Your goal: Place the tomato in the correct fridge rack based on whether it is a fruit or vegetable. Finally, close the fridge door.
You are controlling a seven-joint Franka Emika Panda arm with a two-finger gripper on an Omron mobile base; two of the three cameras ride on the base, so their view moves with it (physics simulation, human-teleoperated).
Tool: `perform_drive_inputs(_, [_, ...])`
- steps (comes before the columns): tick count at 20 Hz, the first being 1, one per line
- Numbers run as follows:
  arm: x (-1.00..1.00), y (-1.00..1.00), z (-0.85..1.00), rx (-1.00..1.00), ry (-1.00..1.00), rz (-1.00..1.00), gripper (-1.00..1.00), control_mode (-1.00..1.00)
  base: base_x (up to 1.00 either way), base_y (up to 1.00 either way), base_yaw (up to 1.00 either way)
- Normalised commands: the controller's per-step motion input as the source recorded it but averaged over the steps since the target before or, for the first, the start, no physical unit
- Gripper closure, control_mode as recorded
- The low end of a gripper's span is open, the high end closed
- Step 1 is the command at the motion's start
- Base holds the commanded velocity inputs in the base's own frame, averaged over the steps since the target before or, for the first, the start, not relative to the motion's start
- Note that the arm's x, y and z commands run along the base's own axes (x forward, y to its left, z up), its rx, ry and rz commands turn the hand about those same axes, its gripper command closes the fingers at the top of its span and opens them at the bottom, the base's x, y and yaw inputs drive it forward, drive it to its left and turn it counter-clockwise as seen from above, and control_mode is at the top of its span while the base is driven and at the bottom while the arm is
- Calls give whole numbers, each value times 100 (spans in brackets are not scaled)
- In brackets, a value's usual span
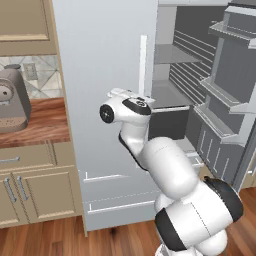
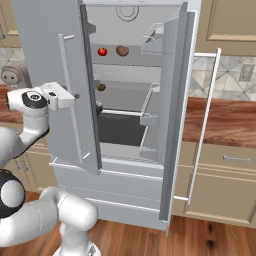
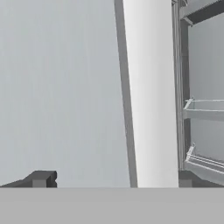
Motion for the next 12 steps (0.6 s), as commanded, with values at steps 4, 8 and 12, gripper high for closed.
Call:
perform_drive_inputs(4, [64, 0, 7, 0, 0, 0, -100, -100, 0, 0, 0])
perform_drive_inputs(8, [61, 0, 12, 0, 0, 0, -100, -100, 0, 0, 0])
perform_drive_inputs(12, [52, 0, 17, 0, 0, 0, -100, -100, 0, 0, 0])
